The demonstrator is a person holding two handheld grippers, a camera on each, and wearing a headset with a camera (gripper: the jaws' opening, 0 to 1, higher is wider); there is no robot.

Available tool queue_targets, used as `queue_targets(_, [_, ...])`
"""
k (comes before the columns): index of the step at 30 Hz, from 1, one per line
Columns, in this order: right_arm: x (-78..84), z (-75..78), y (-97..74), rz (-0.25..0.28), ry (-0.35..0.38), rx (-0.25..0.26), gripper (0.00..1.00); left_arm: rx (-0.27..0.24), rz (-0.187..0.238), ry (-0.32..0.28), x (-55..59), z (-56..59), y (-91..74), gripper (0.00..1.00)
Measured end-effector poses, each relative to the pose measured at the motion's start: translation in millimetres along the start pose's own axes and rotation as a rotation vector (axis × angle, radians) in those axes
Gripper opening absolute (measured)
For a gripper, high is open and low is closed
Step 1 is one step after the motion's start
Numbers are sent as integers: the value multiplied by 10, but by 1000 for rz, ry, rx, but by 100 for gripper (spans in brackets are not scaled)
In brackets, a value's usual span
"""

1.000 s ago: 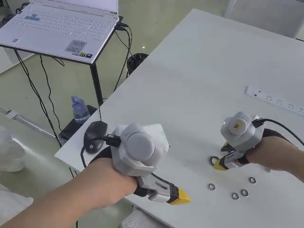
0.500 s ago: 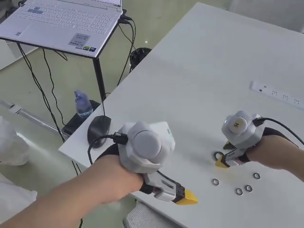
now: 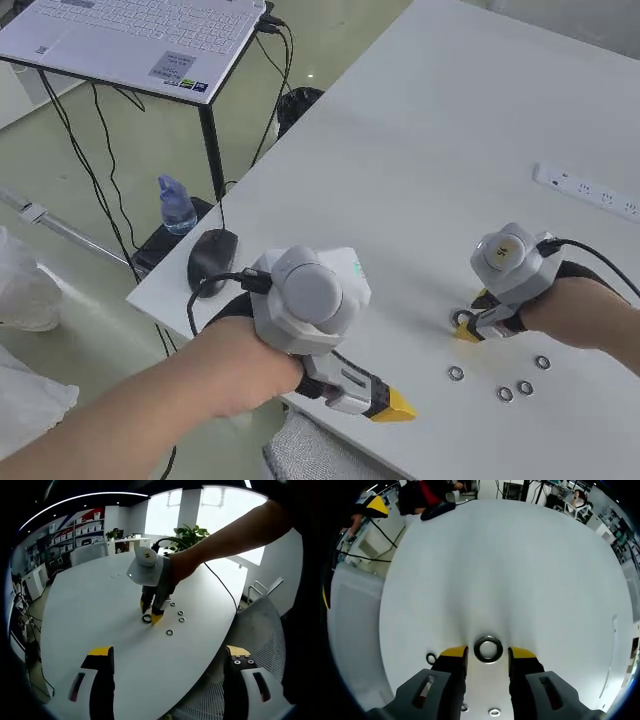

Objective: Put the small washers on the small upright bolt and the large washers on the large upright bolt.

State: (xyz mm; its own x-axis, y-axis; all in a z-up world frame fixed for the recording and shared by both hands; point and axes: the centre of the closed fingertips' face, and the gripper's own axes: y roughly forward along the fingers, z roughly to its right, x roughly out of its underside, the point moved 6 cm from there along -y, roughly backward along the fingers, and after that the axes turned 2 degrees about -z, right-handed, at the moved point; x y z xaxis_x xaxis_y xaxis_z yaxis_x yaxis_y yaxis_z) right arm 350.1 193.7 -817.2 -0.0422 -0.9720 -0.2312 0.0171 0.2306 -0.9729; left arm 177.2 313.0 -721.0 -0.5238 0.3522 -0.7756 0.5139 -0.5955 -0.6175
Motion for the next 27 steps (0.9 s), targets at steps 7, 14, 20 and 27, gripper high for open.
queue_targets(7, [-2,-45,-23,-24,10,5,27,18,-10,-1,34,37,-1,87])
queue_targets(14, [-15,-80,-33,-40,15,10,25,24,-10,-4,33,46,9,85])
queue_targets(20, [-31,-88,-45,-44,31,2,25,34,-37,7,62,51,17,83])
queue_targets(27, [-39,-69,-35,-41,64,-9,25,43,-54,13,68,37,11,80])
